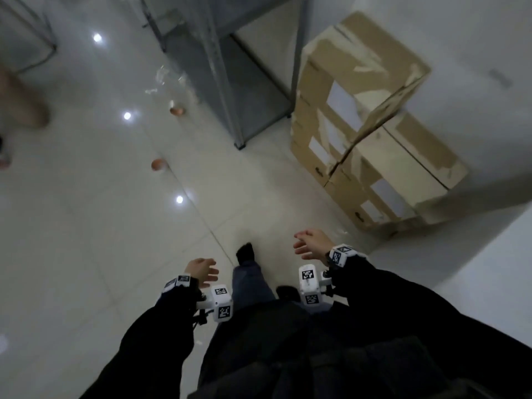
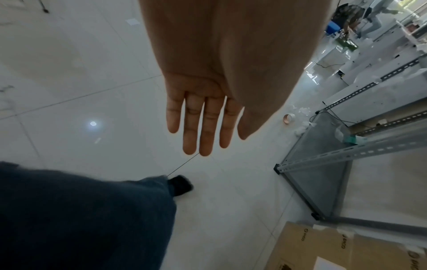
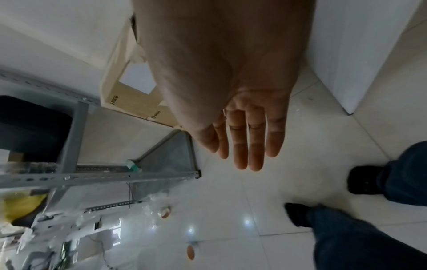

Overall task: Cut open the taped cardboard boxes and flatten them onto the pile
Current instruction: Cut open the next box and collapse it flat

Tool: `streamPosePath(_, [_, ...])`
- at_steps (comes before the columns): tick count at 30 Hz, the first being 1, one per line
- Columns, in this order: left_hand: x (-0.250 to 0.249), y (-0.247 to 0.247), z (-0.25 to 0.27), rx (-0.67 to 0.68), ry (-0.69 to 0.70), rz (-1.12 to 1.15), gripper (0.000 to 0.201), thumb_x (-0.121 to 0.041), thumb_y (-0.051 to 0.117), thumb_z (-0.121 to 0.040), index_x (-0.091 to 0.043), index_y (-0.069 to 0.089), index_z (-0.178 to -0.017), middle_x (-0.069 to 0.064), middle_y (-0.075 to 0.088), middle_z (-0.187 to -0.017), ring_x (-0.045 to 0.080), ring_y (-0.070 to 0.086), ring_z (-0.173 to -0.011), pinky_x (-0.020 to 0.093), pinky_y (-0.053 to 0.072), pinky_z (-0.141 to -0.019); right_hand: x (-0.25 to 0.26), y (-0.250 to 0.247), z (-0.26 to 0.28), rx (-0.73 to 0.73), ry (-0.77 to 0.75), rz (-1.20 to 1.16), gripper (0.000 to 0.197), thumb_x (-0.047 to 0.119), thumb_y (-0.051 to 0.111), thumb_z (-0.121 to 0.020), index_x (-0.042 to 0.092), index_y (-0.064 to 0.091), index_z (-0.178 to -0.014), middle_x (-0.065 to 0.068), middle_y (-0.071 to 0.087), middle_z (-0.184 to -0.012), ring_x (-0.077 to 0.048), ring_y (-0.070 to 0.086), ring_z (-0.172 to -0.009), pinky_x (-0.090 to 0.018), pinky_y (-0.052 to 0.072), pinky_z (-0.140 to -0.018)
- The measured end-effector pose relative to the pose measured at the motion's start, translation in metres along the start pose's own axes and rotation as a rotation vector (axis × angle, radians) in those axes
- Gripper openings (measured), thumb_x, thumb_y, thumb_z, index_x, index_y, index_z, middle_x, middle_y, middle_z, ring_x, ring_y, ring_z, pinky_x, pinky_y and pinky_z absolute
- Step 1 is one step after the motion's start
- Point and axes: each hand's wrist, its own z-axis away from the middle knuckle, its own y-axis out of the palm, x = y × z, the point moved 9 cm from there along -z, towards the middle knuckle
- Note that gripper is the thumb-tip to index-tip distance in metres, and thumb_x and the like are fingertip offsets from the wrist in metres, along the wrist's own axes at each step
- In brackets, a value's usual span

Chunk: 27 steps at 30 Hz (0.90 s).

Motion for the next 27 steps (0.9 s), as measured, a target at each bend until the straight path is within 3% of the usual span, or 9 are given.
streamPosePath(3, [-0.06, -0.027, -0.048, -0.002, 0.004, -0.083, 0.017, -0.013, 0.048, -0.098, -0.003, 0.056, -0.086, 0.012, 0.058, -0.072, 0.024, 0.054, -0.063, 0.027, 0.035, -0.061, 0.03, -0.011, -0.031, -0.082, 0.008, -0.078, 0.009, 0.015, 0.042, -0.099, 0.009, 0.05, -0.099, -0.007, 0.055, -0.073, -0.017, 0.053, -0.059, -0.023, 0.039, -0.052])
streamPosePath(6, [-0.126, -0.041, -0.087, 0.018, 0.016, -0.239, 0.016, -0.015, 0.046, -0.098, -0.002, 0.056, -0.099, 0.012, 0.059, -0.073, 0.023, 0.055, -0.064, 0.028, 0.035, -0.06, 0.035, -0.034, -0.048, -0.209, 0.083, -0.203, 0.01, 0.014, 0.043, -0.099, 0.008, 0.05, -0.101, -0.007, 0.054, -0.073, -0.018, 0.052, -0.059, -0.025, 0.04, -0.053])
streamPosePath(12, [-0.292, 0.011, -0.112, 0.165, 0.166, -0.442, 0.017, -0.017, 0.042, -0.1, -0.006, 0.054, -0.102, 0.008, 0.057, -0.073, 0.021, 0.052, -0.062, 0.025, 0.031, -0.057, 0.024, -0.088, -0.062, -0.458, 0.242, -0.546, 0.013, 0.011, 0.05, -0.096, 0.008, 0.054, -0.084, -0.008, 0.052, -0.072, -0.019, 0.051, -0.06, -0.027, 0.044, -0.052])
streamPosePath(14, [-0.358, 0.049, -0.111, 0.218, 0.309, -0.494, 0.019, -0.016, 0.043, -0.099, -0.004, 0.056, -0.106, 0.007, 0.057, -0.071, 0.02, 0.052, -0.06, 0.024, 0.031, -0.054, 0.035, -0.115, -0.071, -0.528, 0.233, -0.644, 0.016, 0.01, 0.048, -0.096, 0.012, 0.052, -0.08, -0.005, 0.051, -0.071, -0.017, 0.049, -0.059, -0.024, 0.045, -0.044])
streamPosePath(17, [-0.468, 0.106, -0.096, 0.197, 0.624, -0.536, 0.026, -0.011, 0.045, -0.099, 0.007, 0.06, -0.11, 0.001, 0.06, -0.062, 0.01, 0.056, -0.056, 0.023, 0.04, -0.051, 0.081, -0.169, -0.08, -0.657, 0.127, -0.684, 0.015, 0.011, 0.043, -0.098, 0.013, 0.051, -0.085, -0.004, 0.048, -0.072, -0.013, 0.048, -0.058, -0.023, 0.043, -0.051])
streamPosePath(19, [-0.551, 0.149, -0.08, 0.144, 0.836, -0.568, 0.023, -0.01, 0.046, -0.099, 0.006, 0.061, -0.103, 0.006, 0.065, -0.068, 0.006, 0.064, -0.066, 0.023, 0.044, -0.064, 0.122, -0.222, -0.094, -0.783, 0.036, -0.786, 0.018, 0.016, 0.043, -0.098, 0.013, 0.053, -0.084, -0.008, 0.049, -0.076, -0.012, 0.051, -0.057, -0.02, 0.043, -0.05])
streamPosePath(22, [-0.629, 0.178, -0.05, 0.037, 1.055, -0.553, 0.024, -0.017, 0.05, -0.098, 0.003, 0.06, -0.106, 0.021, 0.064, -0.105, 0.028, 0.06, -0.099, 0.024, 0.034, -0.072, 0.184, -0.272, -0.1, -0.925, -0.084, -0.686, 0.029, 0.036, 0.053, -0.093, 0.012, 0.056, -0.109, -0.008, 0.057, -0.106, -0.021, 0.057, -0.093, -0.032, 0.049, -0.079])
streamPosePath(24, [-0.676, 0.208, -0.053, 0.028, 1.025, -0.508, 0.03, -0.022, 0.054, -0.095, 0.001, 0.057, -0.114, 0.018, 0.062, -0.112, 0.027, 0.057, -0.103, 0.02, 0.032, -0.072, 0.223, -0.3, -0.118, -0.91, -0.086, -0.689, 0.054, 0.046, 0.056, -0.089, 0.011, 0.045, -0.129, -0.008, 0.053, -0.124, -0.022, 0.052, -0.109, -0.035, 0.042, -0.093])
streamPosePath(27, [-0.716, 0.247, -0.085, 0.015, 0.891, -0.634, 0.051, -0.033, 0.061, -0.09, -0.002, 0.049, -0.129, 0.016, 0.057, -0.127, 0.029, 0.054, -0.115, 0.026, 0.039, -0.086, 0.252, -0.325, -0.151, -0.855, -0.046, -0.717, 0.083, 0.054, 0.057, -0.085, 0.012, 0.021, -0.147, -0.014, 0.034, -0.148, -0.027, 0.041, -0.131, -0.036, 0.036, -0.104])
